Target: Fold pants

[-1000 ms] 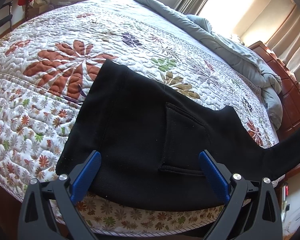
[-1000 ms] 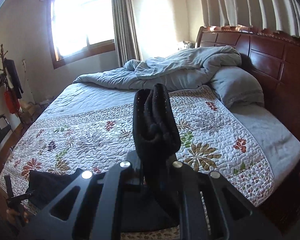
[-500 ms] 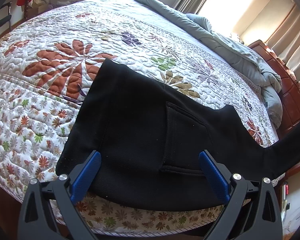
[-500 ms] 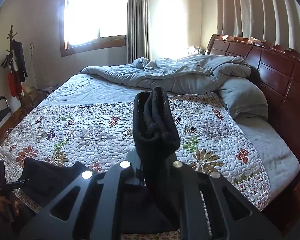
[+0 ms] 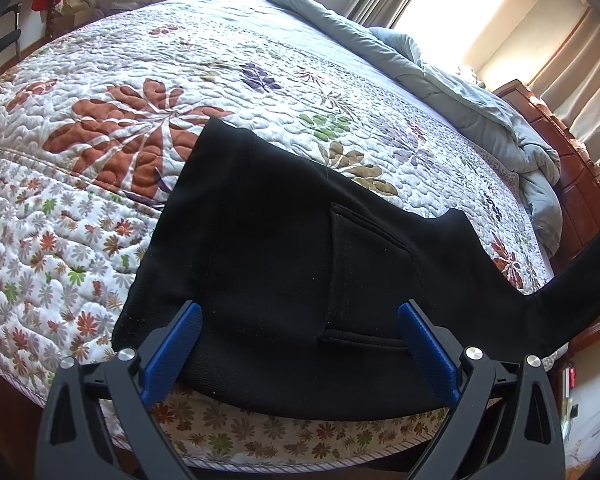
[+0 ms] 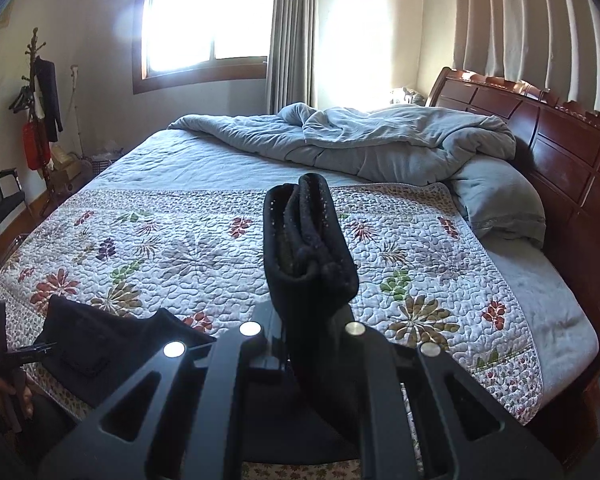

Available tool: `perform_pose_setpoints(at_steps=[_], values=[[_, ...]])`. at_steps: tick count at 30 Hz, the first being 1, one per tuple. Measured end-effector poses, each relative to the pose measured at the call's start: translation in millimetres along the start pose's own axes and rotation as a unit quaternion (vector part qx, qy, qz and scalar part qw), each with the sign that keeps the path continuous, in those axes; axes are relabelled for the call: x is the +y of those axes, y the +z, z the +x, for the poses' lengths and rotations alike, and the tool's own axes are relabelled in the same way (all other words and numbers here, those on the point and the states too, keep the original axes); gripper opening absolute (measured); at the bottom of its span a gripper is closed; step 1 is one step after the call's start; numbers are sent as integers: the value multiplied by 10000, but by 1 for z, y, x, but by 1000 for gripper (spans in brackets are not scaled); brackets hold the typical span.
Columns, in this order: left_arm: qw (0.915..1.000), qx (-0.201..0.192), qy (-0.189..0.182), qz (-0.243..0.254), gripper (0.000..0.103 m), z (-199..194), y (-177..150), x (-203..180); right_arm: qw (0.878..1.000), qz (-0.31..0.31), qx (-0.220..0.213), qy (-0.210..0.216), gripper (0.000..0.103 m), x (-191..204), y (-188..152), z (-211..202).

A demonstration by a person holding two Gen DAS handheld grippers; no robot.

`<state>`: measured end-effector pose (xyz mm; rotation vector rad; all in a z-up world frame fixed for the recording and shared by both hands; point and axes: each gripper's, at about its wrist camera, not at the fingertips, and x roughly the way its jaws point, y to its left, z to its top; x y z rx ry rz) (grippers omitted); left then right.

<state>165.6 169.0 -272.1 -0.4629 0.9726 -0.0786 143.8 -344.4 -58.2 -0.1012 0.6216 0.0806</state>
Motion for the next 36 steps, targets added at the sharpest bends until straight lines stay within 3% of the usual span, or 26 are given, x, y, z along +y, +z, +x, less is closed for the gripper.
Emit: perform_pose_setpoints(at_steps=[36], values=[[9999,14,-160,20,99,-5,-1,3,9859,-1442,849,55,10,105,-48,69]])
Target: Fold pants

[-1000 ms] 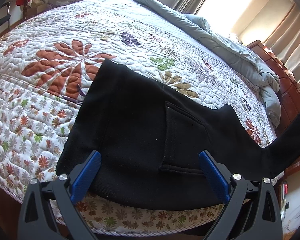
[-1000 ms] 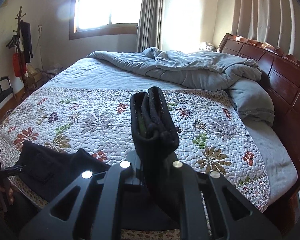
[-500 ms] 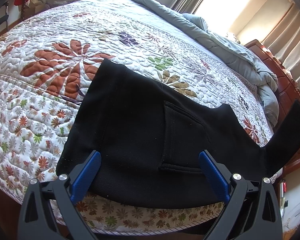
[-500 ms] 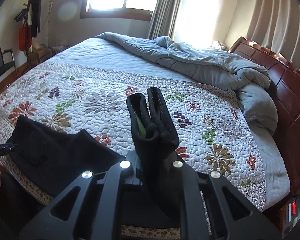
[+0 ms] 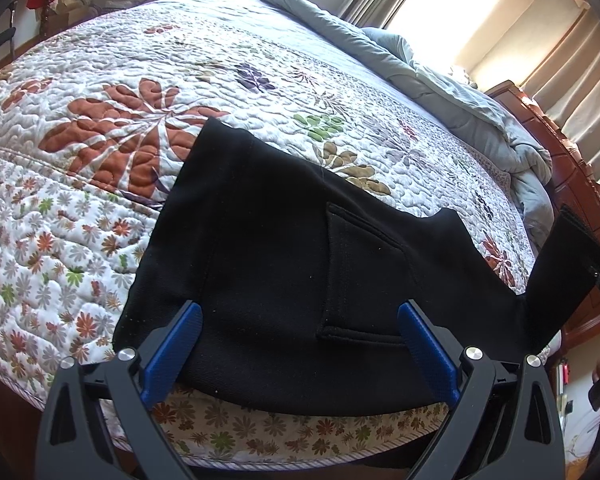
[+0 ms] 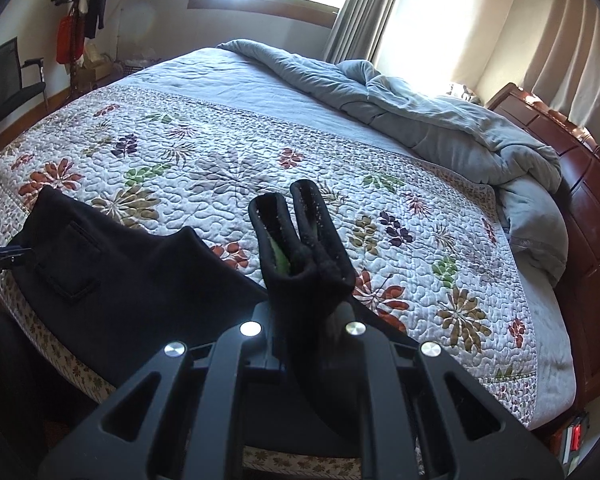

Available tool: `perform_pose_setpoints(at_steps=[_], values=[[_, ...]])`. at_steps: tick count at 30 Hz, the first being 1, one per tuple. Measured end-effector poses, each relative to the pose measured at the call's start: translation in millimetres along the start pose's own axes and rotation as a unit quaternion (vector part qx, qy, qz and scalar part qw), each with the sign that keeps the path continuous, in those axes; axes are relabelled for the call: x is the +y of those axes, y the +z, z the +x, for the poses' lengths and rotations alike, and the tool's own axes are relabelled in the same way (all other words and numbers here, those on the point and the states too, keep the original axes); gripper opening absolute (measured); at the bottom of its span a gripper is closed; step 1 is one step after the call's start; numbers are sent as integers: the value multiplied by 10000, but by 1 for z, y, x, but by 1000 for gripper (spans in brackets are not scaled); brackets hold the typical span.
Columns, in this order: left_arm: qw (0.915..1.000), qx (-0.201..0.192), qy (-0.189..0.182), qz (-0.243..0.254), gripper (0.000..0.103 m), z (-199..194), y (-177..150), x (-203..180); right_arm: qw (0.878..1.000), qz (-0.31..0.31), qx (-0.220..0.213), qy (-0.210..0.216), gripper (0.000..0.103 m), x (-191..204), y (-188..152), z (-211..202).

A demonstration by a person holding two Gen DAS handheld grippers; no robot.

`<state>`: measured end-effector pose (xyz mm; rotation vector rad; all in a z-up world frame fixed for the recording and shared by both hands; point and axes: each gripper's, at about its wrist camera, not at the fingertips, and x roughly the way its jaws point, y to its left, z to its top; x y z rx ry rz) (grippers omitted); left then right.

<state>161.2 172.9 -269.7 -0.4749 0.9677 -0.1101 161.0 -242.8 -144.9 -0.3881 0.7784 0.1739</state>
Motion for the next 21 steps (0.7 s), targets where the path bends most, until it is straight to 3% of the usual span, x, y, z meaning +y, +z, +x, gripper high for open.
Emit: perform_pose_setpoints(at_steps=[11,21], values=[[10000,-8,-51,-27,98,-3,0,-1,9987,-440,236,76,10,31,-12,28],[9999,-8,-134,-48,98,-5,-1,2,9908,-1281,319,-307,10,65,-29,51]])
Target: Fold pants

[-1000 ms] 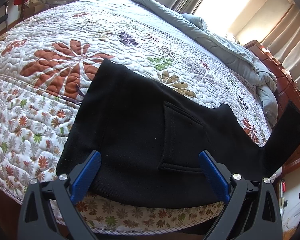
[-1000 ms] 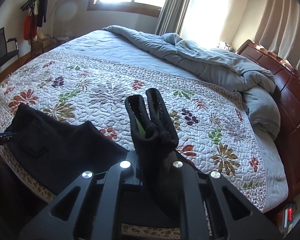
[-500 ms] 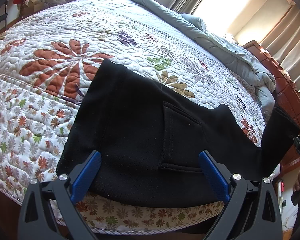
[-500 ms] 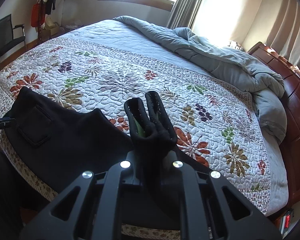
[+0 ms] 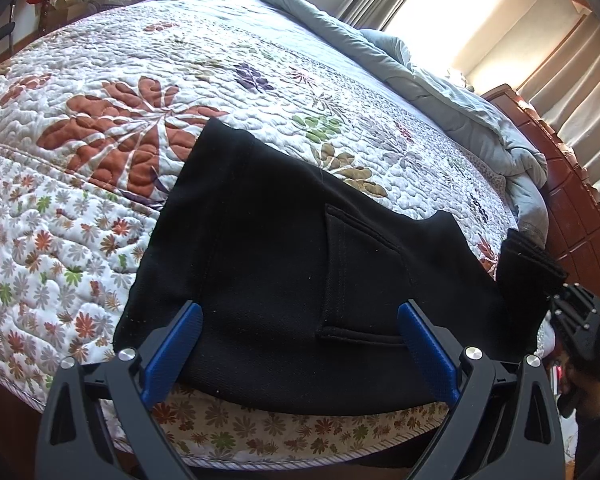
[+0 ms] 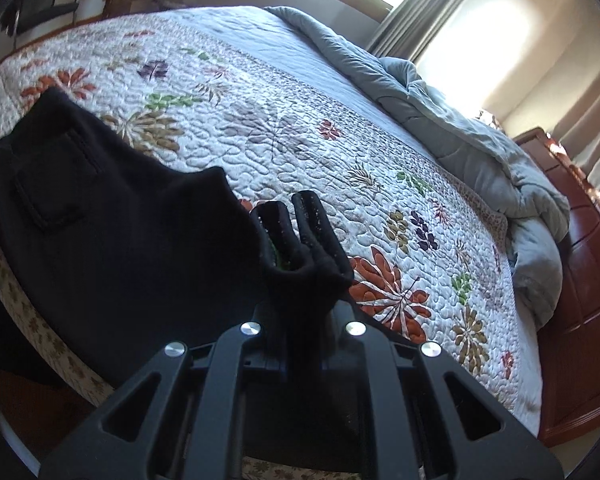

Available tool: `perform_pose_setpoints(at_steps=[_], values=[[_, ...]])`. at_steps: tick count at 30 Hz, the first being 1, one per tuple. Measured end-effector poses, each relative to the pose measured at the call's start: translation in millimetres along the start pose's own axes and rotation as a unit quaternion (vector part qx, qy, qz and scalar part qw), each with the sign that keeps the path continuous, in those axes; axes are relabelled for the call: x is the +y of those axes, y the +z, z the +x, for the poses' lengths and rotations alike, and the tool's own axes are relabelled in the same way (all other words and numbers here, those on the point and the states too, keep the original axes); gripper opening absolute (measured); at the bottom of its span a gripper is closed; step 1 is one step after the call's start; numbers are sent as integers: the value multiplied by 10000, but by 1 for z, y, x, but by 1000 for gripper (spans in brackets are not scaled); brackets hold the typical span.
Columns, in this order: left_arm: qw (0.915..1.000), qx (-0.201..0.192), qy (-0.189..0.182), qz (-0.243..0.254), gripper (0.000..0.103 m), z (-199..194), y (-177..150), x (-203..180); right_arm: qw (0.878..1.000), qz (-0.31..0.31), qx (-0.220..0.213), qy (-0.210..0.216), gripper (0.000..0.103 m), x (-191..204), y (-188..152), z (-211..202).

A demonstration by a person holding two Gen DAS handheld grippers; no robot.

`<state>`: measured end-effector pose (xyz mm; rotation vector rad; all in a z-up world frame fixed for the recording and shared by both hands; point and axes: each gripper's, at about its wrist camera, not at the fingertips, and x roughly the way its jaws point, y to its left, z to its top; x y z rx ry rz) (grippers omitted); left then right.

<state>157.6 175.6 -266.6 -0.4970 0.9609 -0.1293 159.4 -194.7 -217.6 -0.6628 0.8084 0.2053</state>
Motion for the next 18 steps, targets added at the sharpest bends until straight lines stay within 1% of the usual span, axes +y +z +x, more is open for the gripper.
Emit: perform_pose_setpoints(at_steps=[2,3,7,11,13,14,15,16,17,18], values=[[10000,-1,-19,-8,98,0,0,0,9994,-291,23,-165,10,13,-4,6],[10000,-1,-29,-12,98,0,0,1,9978,-575,7,-335,9,24,-7,10],[10000,-1,-37,-11,98,-1,-1,2,9923,-1114,27,-535,9,50,-17,23],[10000,6,-75,-11,97,-2,-1,3,9879,-1404,73,-661,10,66,-23,33],[10000,9,-80,-11,97,-3,-1,3,9862,-1517,106,-651,10,74,-26,36],[10000,13,-86,-8,97,-2,-1,3,9866,-1517,138,-590,12,76,-28,37],[10000,16,-90,-6,97,-3,-1,3,9873,-1517,220,-424,21,79,-30,39],[10000,16,-87,-5,97,-3,-1,3,9881,-1488,271,-282,24,80,-31,38],[10000,17,-82,-1,97,-3,-1,3,9899,-1384,302,-46,29,80,-32,36],[10000,16,-82,-3,97,-3,-1,3,9909,-1304,329,98,36,79,-33,35]])
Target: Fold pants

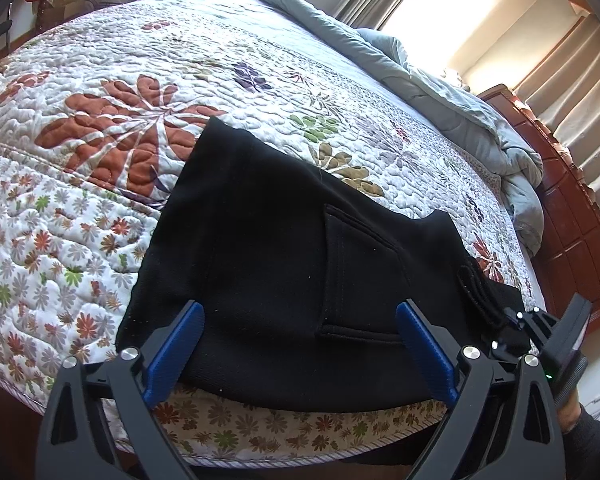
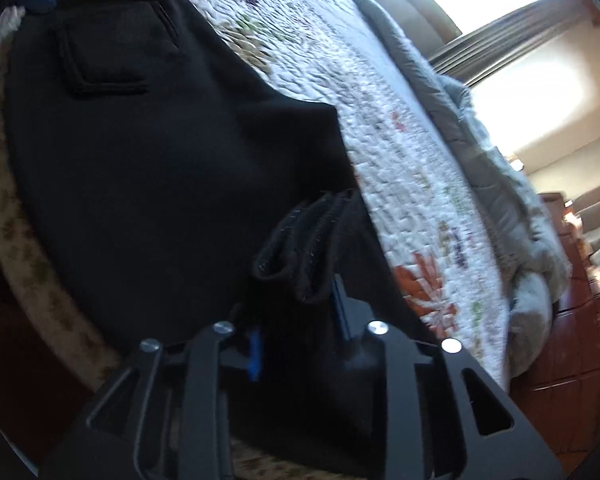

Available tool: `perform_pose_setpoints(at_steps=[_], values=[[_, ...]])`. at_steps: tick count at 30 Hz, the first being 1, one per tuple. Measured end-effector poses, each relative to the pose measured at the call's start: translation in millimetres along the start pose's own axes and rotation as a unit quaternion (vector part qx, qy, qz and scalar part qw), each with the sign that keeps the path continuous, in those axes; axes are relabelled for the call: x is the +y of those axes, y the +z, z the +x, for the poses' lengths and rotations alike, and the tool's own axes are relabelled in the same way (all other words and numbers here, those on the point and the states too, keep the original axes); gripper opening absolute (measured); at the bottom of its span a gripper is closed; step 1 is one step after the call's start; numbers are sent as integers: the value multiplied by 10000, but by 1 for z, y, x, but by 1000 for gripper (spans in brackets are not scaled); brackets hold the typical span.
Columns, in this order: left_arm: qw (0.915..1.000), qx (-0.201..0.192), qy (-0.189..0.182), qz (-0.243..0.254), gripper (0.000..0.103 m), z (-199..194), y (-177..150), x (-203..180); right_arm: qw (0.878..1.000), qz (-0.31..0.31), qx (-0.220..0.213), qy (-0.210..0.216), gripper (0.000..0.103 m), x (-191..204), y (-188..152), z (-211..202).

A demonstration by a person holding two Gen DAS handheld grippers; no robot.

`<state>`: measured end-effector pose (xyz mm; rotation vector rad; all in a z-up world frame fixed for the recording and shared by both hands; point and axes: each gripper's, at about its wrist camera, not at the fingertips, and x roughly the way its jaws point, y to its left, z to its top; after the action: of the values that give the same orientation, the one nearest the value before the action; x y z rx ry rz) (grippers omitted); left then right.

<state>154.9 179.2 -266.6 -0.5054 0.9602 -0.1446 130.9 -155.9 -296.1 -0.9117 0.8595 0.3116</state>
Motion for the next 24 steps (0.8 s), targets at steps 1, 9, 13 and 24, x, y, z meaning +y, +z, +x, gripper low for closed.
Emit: perform_pose_setpoints(at_steps=[1,9,13,24], values=[[10000,-2,-1,-5,97,0,0,0,9995,152,8,276,39,-3,-2,-5],[10000,-17,-12,5,97,-3,-1,0,9117,2836,-238,2963,52,-100,-36,-26],[9987,-322,-146,-361,97,-29,-7,-3,8868,3651,263,2823,30,-143,-72,11],[9560,-802,-904,-2672,97,-66,-37,41,8953,3002,767,3200,41,-121,-63,33]])
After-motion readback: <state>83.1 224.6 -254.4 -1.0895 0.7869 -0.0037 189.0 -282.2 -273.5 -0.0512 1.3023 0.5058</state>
